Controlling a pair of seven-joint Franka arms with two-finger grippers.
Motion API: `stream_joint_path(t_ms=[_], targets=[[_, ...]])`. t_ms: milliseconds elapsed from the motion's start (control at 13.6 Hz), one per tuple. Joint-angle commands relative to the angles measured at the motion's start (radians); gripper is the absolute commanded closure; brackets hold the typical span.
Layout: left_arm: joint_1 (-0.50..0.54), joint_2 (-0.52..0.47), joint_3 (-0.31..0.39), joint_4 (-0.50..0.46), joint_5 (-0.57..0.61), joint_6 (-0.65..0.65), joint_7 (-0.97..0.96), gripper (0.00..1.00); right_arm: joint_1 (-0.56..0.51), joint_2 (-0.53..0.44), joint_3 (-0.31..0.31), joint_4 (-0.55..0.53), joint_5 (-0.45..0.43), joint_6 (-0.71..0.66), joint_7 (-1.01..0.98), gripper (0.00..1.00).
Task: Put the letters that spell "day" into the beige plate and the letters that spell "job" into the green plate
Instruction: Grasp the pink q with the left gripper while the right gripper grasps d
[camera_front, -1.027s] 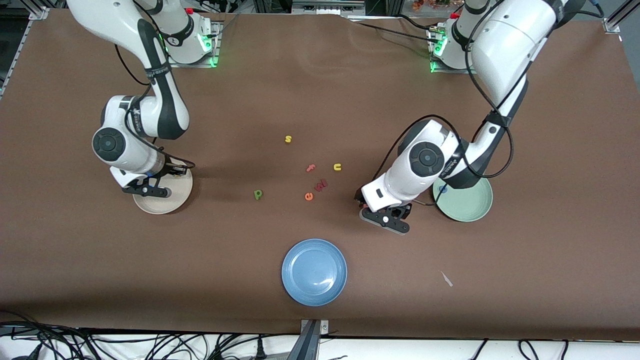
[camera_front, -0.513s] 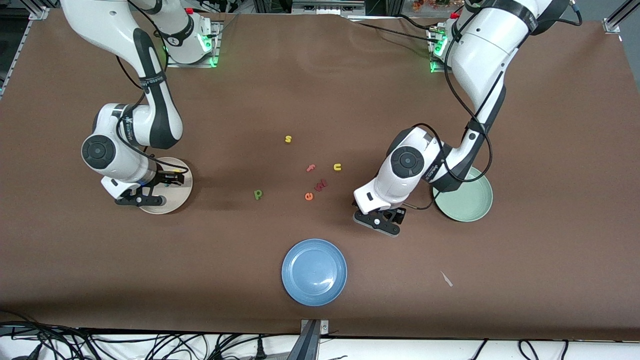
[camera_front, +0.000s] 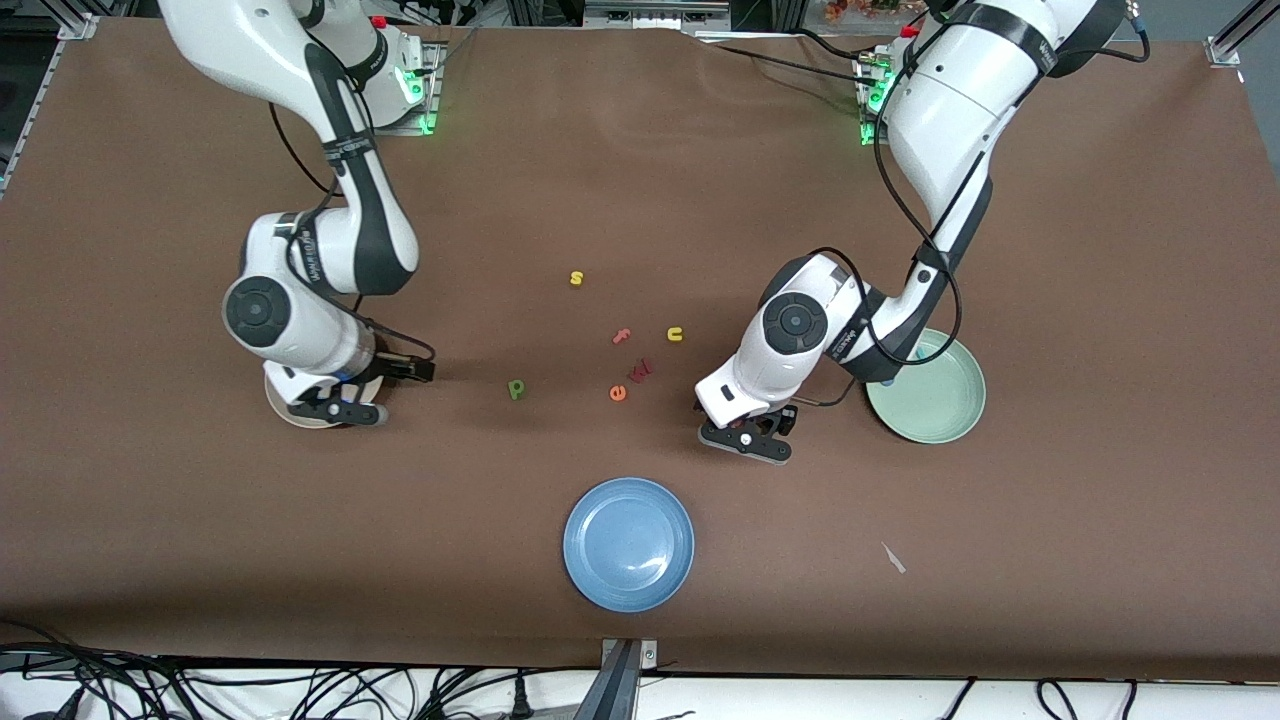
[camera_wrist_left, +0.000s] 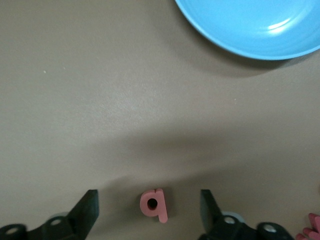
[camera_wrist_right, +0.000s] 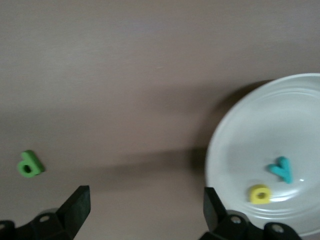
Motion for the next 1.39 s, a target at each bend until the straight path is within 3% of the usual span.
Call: stream_joint_path(t_ms=[0,147,513,660,807,880,953,1173,1320], targets=[[-0.007,0.010,0.009,-0.005,0.026,0.002,-0.030,0.21,-0.003,0.055,0.033,0.090,0.018,-0.052,0.006,0.00],[-0.007,0.013,0.009,-0.015,0.026,0.003,-0.032,0.26,-0.003,0.072,0.072,0.123,-0.002,-0.068,-0.073,0.00],[-0.007,0.037,0.009,-0.017,0.028,0.003,-0.032,0.27,0.006,0.115,0.105,0.192,-0.012,-0.085,-0.161,0.00],[-0.007,0.041,0.009,-0.017,0.029,0.003,-0.030,0.40,0.021,0.128,0.105,0.195,-0.012,-0.079,-0.177,0.00],[-0.007,0.041,0.009,-0.017,0.029,0.003,-0.018,0.61,0.052,0.149,0.103,0.196,-0.024,-0.071,-0.173,0.00],[-0.007,0.042,0.009,-0.017,0.029,0.003,-0.016,0.77,0.058,0.164,0.105,0.210,-0.033,-0.062,-0.175,0.00],[-0.007,0.042,0.007,-0.017,0.029,0.003,-0.015,0.84,0.059,0.184,0.105,0.225,-0.035,-0.045,-0.176,0.00],[-0.005,0.031,0.007,-0.015,0.029,-0.005,-0.016,0.93,0.070,0.246,0.105,0.279,-0.033,-0.023,-0.178,0.00],[0.005,0.004,0.007,-0.017,0.029,-0.038,-0.018,0.93,0.070,0.266,0.105,0.293,-0.032,-0.019,-0.181,0.00]])
